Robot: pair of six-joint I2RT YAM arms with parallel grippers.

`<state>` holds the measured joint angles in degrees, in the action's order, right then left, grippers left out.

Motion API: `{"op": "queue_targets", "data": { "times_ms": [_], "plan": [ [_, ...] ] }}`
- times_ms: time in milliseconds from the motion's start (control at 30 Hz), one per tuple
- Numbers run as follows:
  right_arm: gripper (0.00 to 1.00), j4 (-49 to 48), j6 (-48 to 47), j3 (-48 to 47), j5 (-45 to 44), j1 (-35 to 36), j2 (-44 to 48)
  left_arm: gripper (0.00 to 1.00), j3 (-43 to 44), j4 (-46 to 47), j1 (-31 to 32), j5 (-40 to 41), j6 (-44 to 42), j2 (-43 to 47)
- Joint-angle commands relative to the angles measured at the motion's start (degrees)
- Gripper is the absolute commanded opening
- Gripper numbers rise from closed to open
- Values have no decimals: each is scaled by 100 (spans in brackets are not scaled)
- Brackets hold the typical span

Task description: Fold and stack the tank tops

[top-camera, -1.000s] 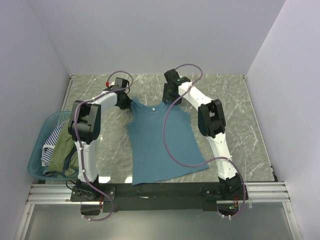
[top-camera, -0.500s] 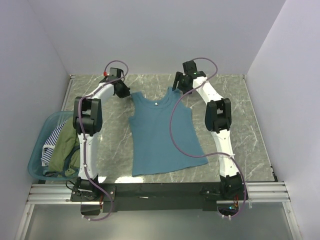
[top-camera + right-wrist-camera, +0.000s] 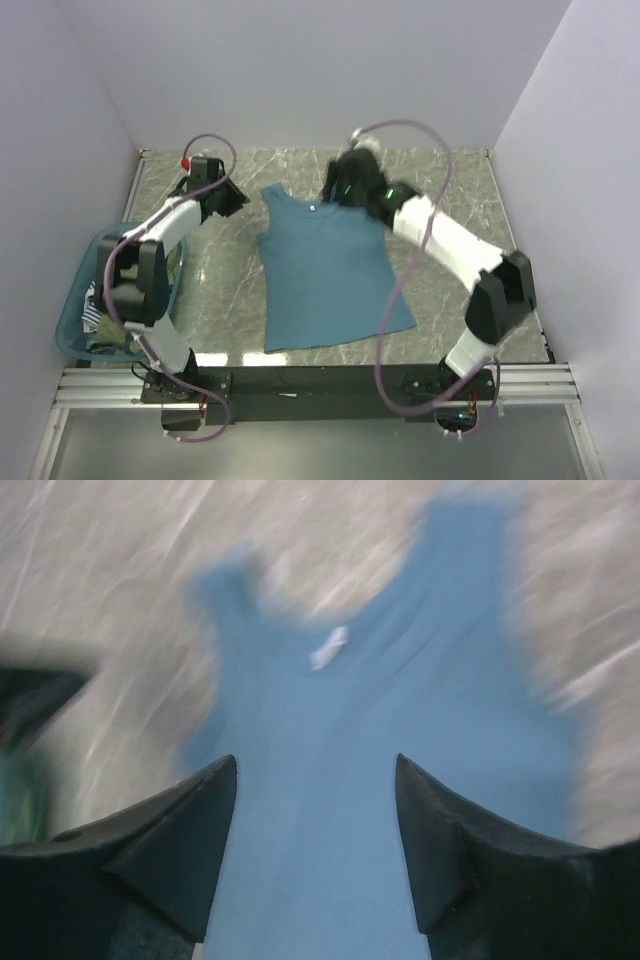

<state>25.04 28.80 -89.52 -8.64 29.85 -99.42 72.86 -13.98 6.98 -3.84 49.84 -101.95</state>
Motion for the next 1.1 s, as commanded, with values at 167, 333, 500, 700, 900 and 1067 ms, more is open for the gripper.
{"op": "queue_targets", "data": {
  "times_ms": [167,333,500,700,900,1067],
  "plan": [
    [58,-360,1391,2236,-1068,2866,881,34,-1843,765,619,217,-71,1291],
    [45,-79,1963,2019,-1437,4245,285,34,-2337,818,769,549,-317,1652],
    [45,273,2217,1376,-1632,4871,-420,34,-2443,704,761,788,-397,1863],
    [44,590,2341,804,-1623,5154,-1115,34,-2399,589,752,911,-353,1986],
    [44,713,2376,576,-1526,5259,-1466,33,-2364,633,752,797,-361,1951],
    [44,774,2332,409,-1447,5330,-1774,33,-2426,730,743,718,-353,1907]
  ]
}}
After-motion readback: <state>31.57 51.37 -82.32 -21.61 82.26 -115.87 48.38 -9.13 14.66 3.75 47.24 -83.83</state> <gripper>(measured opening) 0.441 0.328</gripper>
